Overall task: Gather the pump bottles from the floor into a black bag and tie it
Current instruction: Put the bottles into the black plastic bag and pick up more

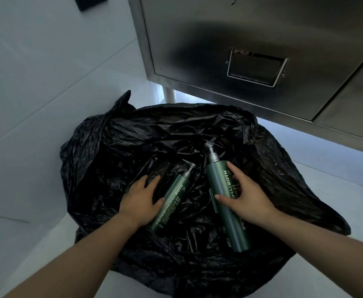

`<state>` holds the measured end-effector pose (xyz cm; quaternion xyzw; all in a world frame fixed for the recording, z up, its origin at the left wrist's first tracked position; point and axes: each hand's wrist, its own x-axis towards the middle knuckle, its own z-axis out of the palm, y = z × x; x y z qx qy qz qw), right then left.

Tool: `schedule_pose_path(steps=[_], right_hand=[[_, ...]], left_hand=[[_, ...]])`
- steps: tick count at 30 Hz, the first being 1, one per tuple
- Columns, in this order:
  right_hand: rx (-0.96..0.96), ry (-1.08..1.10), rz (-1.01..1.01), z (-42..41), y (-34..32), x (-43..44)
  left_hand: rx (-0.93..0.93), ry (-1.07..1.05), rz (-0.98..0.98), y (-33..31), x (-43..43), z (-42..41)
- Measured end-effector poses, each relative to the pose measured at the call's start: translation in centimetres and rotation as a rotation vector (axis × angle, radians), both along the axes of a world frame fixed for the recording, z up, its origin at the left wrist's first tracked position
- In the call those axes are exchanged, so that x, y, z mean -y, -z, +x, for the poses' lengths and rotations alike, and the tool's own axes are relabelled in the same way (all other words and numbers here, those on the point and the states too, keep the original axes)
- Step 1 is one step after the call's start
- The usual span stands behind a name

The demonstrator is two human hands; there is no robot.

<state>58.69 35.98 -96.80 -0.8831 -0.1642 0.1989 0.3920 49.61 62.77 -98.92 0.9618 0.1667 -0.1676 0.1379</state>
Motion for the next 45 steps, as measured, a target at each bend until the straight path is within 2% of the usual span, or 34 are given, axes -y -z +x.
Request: schedule_pose_path(steps=[6, 10, 14, 20, 27, 33, 40, 45], right_hand=[[0.005, 0.139, 0.051, -0.3, 0.5, -2.0], [0.038, 0.012, -0.061, -0.7, 0.5, -2.6], [0.125, -0.094, -0.082, -0.2, -1.3, -1.3], [0.296, -0.067, -0.061, 1.6, -5.6, 2.6], [0.413, 0.136, -0.144, 2.3, -9.4, 13.1], [0.298, 0.422, -0.214, -0.1, -7.9, 25.1], [0.224, 0.733, -0.279, -2.7, -3.4, 34.9], [0.07, 0.877, -0.355, -3.7, 1.7, 39.7]], left_hand=[[-0.028, 0.001, -0.049, 0.4, 0.1, 0.2], [-0.014, -0.011, -0.052, 0.2, 0.1, 0.2], [0.02, -0.031, -0.027, -0.6, 0.1, 0.7], [0.144, 0.019, -0.04, -3.5, 3.0, 3.0], [0.27, 0.329, 0.037, -9.1, 9.9, 7.2], [0.299, 0.568, -0.005, -11.4, 20.3, 10.4], [0.284, 0.776, -0.091, -10.0, 33.7, 11.6], [0.174, 0.823, -0.114, -4.9, 41.5, 10.9]])
